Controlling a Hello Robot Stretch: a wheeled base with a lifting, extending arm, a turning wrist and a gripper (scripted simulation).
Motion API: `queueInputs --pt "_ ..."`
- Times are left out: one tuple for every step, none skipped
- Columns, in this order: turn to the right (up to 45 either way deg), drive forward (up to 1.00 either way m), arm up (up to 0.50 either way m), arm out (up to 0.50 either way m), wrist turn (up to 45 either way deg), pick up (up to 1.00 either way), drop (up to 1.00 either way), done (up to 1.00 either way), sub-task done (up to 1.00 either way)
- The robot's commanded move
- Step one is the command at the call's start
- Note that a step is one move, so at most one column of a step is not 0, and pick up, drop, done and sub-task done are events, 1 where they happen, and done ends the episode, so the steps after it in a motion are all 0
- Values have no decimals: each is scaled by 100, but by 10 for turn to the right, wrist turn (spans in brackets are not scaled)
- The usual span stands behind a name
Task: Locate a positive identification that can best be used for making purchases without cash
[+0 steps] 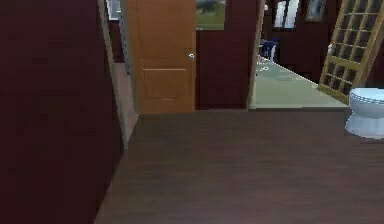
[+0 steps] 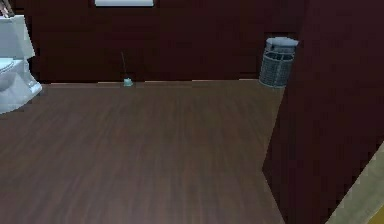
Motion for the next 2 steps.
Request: queueInputs --pt "450 0 0 0 0 0 0 0 0" --pt "390 0 0 0 0 0 0 0 0"
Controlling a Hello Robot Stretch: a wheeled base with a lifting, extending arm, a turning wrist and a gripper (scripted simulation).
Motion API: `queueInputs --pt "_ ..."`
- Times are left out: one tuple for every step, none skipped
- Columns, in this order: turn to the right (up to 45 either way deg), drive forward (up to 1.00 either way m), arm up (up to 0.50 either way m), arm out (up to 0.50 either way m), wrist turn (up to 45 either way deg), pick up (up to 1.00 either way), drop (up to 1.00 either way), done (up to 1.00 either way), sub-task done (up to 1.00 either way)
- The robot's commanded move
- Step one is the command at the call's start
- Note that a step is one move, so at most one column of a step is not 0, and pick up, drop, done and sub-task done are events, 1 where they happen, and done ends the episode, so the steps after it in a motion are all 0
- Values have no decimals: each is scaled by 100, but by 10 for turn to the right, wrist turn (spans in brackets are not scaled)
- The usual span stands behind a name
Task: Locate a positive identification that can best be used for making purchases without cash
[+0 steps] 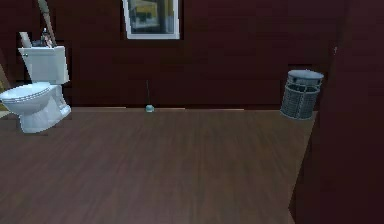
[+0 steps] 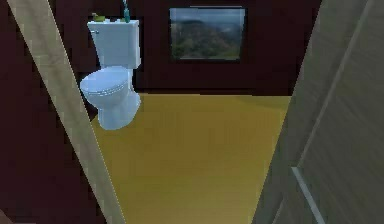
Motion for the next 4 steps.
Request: queueInputs --pt "0 20 0 0 0 0 0 0 0" --pt "-450 0 0 0 0 0 0 0 0" --pt "-420 0 0 0 0 0 0 0 0" --pt "0 30 0 0 0 0 0 0 0"
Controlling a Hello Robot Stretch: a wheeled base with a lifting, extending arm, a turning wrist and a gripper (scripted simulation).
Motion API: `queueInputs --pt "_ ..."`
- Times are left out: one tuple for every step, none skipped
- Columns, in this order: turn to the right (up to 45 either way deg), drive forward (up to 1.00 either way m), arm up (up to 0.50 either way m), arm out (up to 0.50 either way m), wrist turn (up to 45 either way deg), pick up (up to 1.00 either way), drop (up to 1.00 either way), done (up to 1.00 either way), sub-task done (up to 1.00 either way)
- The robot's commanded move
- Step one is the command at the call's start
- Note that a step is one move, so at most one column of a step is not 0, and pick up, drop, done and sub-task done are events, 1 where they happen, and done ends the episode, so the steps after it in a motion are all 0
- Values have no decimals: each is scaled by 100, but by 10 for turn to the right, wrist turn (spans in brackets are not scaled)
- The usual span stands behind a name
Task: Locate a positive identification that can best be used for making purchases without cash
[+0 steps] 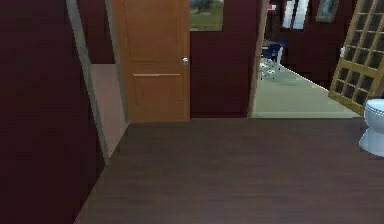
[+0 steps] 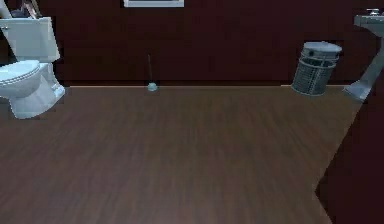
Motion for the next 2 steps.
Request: queueInputs --pt "-450 0 0 0 0 0 0 0 0" --pt "-60 0 0 0 0 0 0 0 0"
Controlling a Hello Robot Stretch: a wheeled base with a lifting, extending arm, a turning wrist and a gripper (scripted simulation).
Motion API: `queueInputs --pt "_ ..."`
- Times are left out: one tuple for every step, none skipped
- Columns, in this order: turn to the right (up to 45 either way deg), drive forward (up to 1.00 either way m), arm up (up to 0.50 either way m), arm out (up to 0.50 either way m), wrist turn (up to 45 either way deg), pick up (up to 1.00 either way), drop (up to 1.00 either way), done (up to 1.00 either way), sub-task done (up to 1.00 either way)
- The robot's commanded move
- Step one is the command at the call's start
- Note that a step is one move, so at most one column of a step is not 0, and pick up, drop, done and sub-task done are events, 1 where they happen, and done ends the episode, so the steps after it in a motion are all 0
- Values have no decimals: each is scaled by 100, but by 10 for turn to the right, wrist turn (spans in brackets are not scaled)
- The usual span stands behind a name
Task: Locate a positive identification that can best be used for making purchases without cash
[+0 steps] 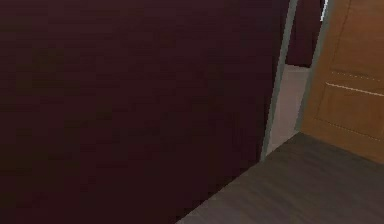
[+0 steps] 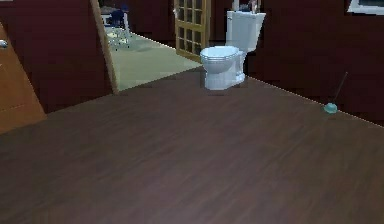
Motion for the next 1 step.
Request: queueInputs --pt "-30 0 0 0 0 0 0 0 0"
